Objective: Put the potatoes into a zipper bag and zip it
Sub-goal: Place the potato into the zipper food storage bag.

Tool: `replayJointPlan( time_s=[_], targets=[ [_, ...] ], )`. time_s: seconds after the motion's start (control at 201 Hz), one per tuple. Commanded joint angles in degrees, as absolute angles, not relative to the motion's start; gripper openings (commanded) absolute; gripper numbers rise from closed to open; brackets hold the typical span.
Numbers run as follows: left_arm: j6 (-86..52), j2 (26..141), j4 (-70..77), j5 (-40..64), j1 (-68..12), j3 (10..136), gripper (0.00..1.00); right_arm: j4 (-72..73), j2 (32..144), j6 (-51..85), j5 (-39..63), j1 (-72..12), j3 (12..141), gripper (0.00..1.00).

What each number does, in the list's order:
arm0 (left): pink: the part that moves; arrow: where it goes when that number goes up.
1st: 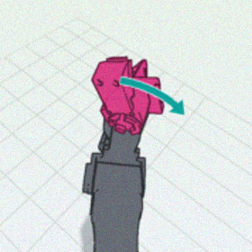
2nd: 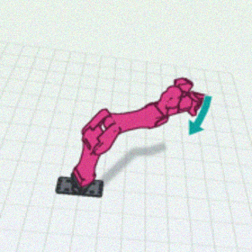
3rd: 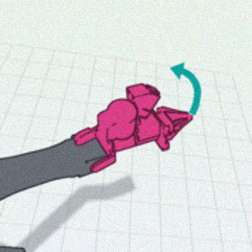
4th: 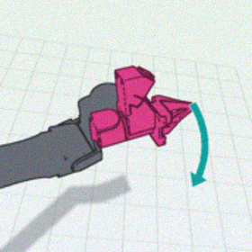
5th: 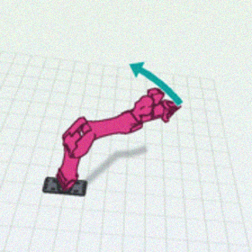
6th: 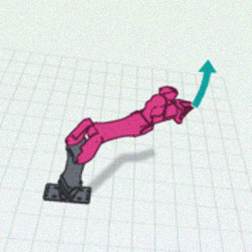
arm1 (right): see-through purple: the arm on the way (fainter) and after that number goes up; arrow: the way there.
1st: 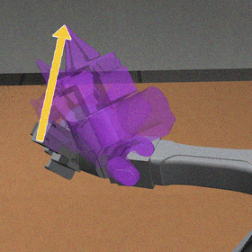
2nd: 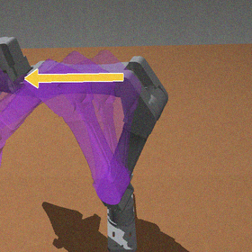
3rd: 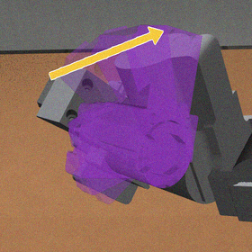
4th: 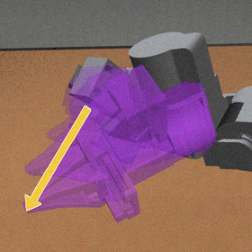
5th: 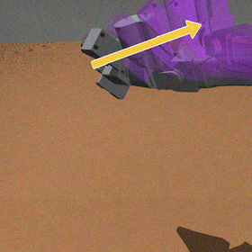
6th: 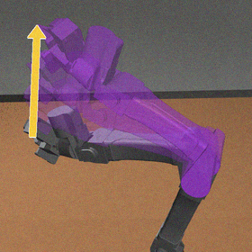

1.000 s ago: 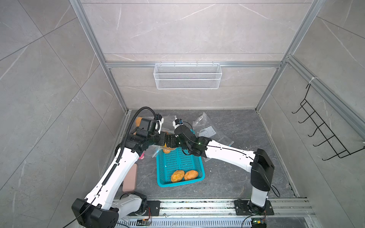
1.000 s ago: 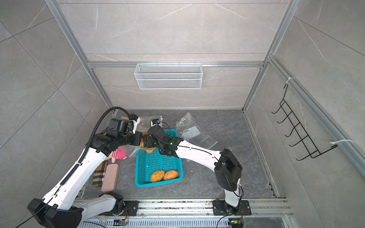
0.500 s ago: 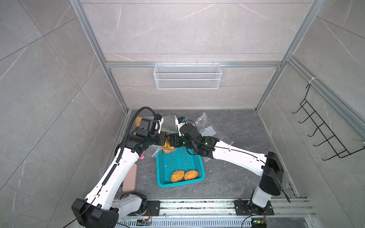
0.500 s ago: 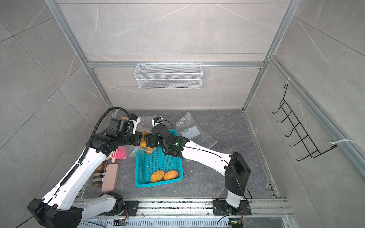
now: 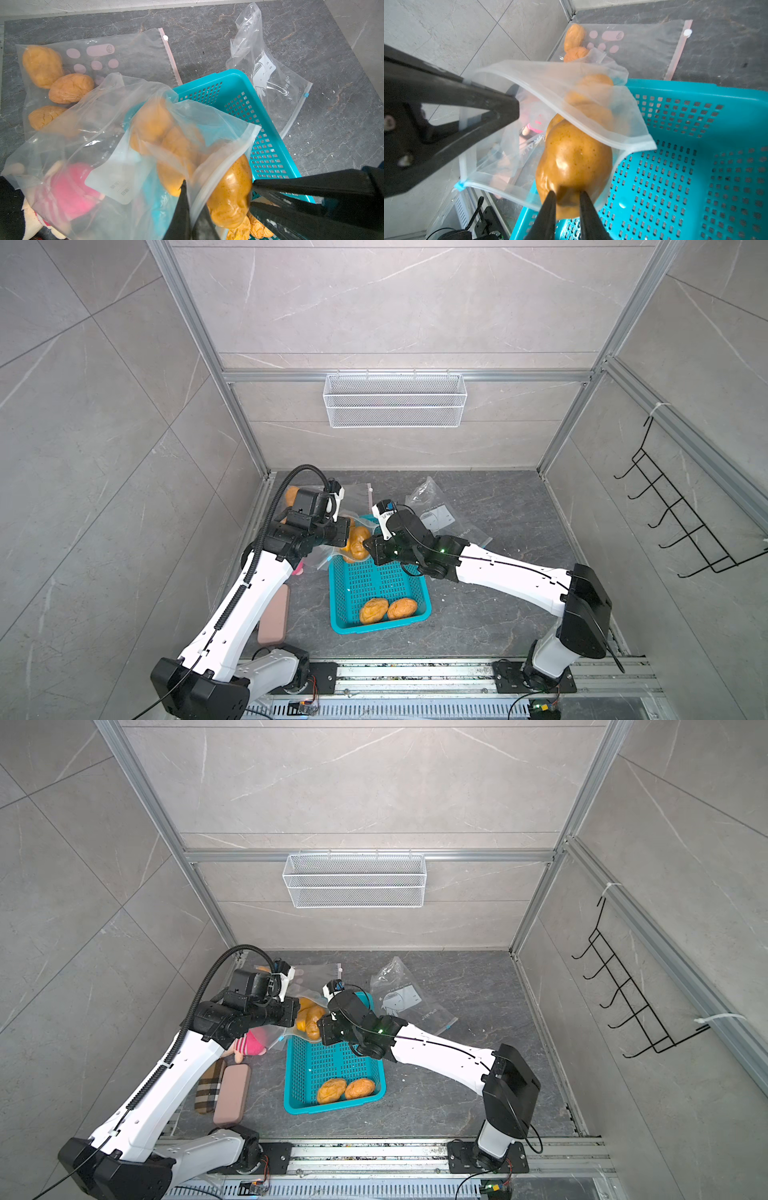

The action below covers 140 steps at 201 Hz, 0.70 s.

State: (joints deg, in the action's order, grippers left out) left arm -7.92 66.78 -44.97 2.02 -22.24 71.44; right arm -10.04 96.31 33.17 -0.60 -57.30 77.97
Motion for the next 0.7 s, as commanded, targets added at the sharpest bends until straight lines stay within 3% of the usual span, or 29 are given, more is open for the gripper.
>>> replayJointPlan(
  time_s=[0.0, 0.483, 0.692],
  targets=[
    [-7.38, 65.83, -44.74, 2.45, -22.41, 71.87, 0.00, -9.33, 96.86, 33.92, 1.01, -57.30, 77.25, 0.20],
    [-7.39, 65.44, -44.14, 4.04, -22.41, 71.76, 0.00, -8.69, 107.41, 33.88, 2.98, -57.28, 90.17, 0.22],
    [-7.56, 64.61, -44.18, 2.15, -22.37, 71.87, 0.00, -8.71, 100.61, 30.17, 0.88, -57.22, 86.71, 0.34]
  ],
)
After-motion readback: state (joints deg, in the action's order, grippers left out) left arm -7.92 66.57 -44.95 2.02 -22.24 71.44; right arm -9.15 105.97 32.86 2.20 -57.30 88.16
